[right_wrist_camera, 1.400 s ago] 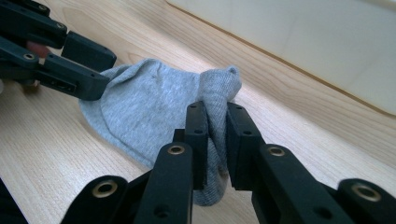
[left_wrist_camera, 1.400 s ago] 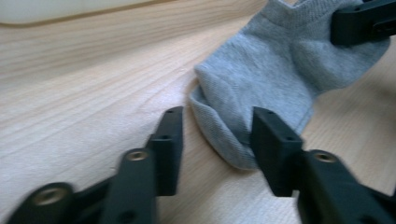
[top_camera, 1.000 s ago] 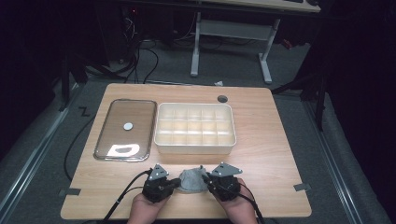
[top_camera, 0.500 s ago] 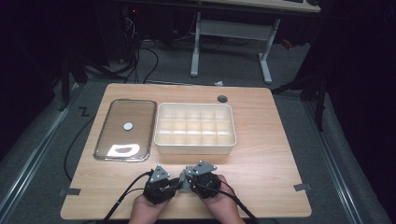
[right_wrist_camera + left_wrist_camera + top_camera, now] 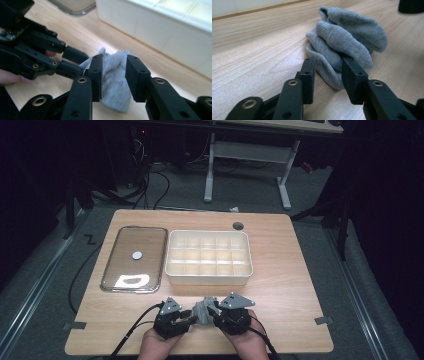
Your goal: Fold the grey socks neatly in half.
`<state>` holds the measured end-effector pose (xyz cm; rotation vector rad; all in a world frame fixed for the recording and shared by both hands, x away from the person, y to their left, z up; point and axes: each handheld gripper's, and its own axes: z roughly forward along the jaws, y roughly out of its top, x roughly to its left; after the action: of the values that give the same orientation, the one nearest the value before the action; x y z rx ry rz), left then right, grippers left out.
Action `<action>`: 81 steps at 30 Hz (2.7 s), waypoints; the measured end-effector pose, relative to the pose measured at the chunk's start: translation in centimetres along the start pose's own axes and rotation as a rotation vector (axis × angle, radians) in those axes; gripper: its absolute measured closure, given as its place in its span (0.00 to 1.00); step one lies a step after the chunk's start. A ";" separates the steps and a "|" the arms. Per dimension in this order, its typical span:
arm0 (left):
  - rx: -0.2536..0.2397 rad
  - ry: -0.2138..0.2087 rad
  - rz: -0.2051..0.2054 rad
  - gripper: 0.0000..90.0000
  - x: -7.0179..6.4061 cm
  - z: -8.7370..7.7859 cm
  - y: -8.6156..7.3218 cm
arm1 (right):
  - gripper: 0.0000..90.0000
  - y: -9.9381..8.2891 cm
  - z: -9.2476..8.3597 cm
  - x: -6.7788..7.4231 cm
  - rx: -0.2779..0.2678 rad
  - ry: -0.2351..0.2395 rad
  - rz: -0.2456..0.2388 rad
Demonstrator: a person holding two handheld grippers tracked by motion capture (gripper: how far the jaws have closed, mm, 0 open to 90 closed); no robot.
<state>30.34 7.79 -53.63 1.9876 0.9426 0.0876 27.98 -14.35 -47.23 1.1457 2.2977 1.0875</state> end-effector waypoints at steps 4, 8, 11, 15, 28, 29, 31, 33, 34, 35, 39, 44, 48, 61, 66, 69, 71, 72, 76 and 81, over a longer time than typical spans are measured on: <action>-0.009 -0.009 0.001 0.68 0.0 0.0 0.0 | 0.70 -0.8 0.9 0.4 0.012 0.024 0.004; -0.006 -0.018 0.002 0.71 0.0 0.0 0.0 | 0.72 -1.2 2.3 0.7 0.049 0.011 0.000; 0.002 -0.020 0.003 0.79 0.0 0.1 0.0 | 0.80 -1.5 3.0 0.7 0.066 0.002 -0.004; 0.011 -0.022 0.009 0.88 -0.1 0.1 0.1 | 0.95 -1.8 4.2 1.1 0.096 -0.006 -0.032; 0.017 -0.008 0.009 0.87 -0.1 0.2 0.1 | 0.72 -1.7 3.5 1.7 0.022 0.111 0.029; 0.018 -0.007 0.010 0.87 -0.2 0.2 0.1 | 0.70 -1.9 3.4 1.8 0.018 0.118 0.042; 0.018 -0.007 0.009 0.87 -0.1 0.2 0.1 | 0.66 -2.1 3.3 2.0 0.014 0.123 0.033; 0.018 -0.008 0.009 0.87 -0.1 0.2 0.1 | 0.65 -2.3 3.4 2.2 0.023 0.111 0.016; 0.018 -0.008 0.009 0.87 -0.1 0.2 0.1 | 0.65 -2.3 3.4 2.2 0.023 0.111 0.016; 0.017 -0.012 0.007 0.87 -0.1 0.2 0.1 | 0.68 -2.5 3.7 2.4 0.037 0.077 -0.011; -0.034 -0.088 -0.027 0.85 0.5 -0.9 0.0 | 0.90 -2.8 3.9 2.3 0.051 0.039 -0.025; 0.023 -0.037 -0.012 0.95 0.5 -0.6 -0.2 | 0.96 -2.6 3.6 2.0 0.048 0.045 -0.040; 0.015 -0.042 -0.004 0.95 0.3 -0.4 -0.1 | 0.96 -2.6 3.7 2.2 0.045 0.068 -0.076; -0.086 0.001 0.033 0.88 0.2 -2.2 0.3 | 0.84 -2.5 1.4 0.5 -0.050 0.087 -0.020; -0.134 -0.024 0.106 0.93 -2.2 -2.6 2.0 | 0.96 -3.9 1.2 -1.6 -0.022 0.040 0.052; -0.110 -0.020 0.148 0.95 -3.6 -1.0 3.2 | 0.97 -4.3 1.8 -1.3 0.005 0.053 0.034; -0.080 -0.012 0.179 0.95 -4.2 0.2 3.5 | 0.97 -4.5 2.3 -1.1 0.028 0.047 0.016; -0.055 0.000 0.190 0.95 -4.3 0.8 3.5 | 0.97 -4.6 2.5 -1.1 0.042 0.042 0.007; -0.003 0.097 0.262 0.97 -3.9 1.9 2.8 | 0.97 -4.7 2.7 -1.1 0.037 0.044 0.006; 0.004 0.178 0.294 0.99 -2.9 1.4 1.8 | 0.97 -4.6 2.9 -1.0 0.036 0.044 0.003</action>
<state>29.86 4.43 -52.26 2.1367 0.7536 0.4336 27.87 -15.47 -52.62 1.1499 2.3588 1.0866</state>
